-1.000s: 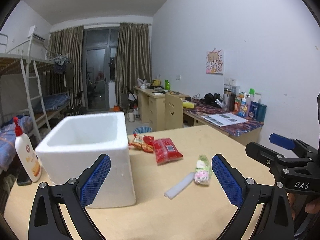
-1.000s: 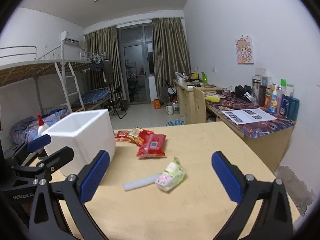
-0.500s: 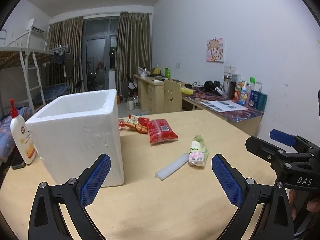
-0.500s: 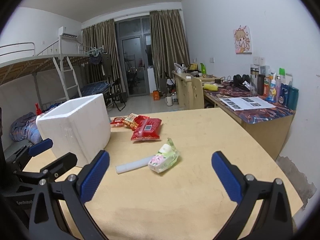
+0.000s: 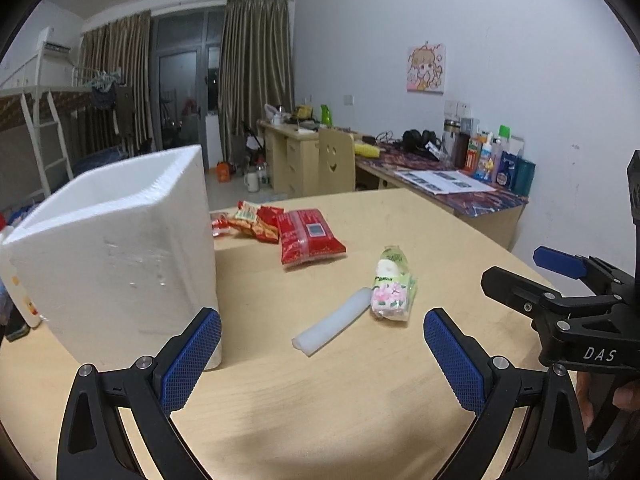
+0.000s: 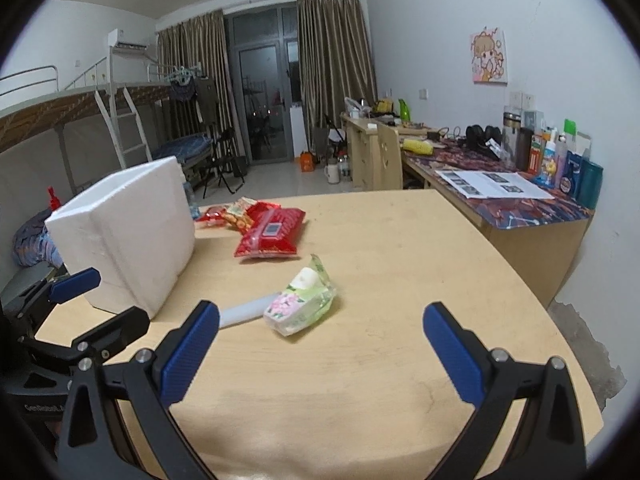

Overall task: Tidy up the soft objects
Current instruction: 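Withdraw both tools from the box toward the white foam tube and wipes pack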

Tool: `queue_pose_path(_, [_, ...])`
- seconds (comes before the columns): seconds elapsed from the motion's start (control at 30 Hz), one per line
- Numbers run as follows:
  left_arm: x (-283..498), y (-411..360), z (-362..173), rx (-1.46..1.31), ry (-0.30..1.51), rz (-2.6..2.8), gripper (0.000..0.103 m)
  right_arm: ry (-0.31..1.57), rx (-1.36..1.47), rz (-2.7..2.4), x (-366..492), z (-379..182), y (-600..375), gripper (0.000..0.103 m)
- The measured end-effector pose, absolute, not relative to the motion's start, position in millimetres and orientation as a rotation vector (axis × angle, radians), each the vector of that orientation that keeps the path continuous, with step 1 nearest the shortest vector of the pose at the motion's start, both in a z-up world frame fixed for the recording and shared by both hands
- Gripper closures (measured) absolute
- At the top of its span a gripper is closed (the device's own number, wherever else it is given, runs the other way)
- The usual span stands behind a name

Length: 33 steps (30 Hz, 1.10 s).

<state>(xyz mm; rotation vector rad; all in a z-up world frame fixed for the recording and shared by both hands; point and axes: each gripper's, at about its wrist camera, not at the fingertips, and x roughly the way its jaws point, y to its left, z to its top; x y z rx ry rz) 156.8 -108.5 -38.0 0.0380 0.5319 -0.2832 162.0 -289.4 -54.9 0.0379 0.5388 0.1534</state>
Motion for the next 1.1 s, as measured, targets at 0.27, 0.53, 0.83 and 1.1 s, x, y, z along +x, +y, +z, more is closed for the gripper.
queue_pose_path(0.27, [186.9,-116.3,-51.2,0.049,0.613,-0.29,0.002,0.594,0.047,0.168,183.3,-64.0,-293.1,0.0])
queue_pose_path(0.53, [212.3,-119.2,-62.8,0.066,0.673,-0.317,0.006,0.657,0.041,0.162,203.4,-74.3,-291.3,0.0])
queue_pose_path(0.83, [239.9,-119.8,-90.8,0.07,0.792,-0.345,0.02,0.735,0.039,0.158,227.1,-91.8,-297.9,0.0])
queue_pose_path(1.1, [247.3,-129.1,-97.3,0.15,0.784,-0.358,0.025,0.77,0.052,0.217,235.7,-94.6,-292.0,0.0])
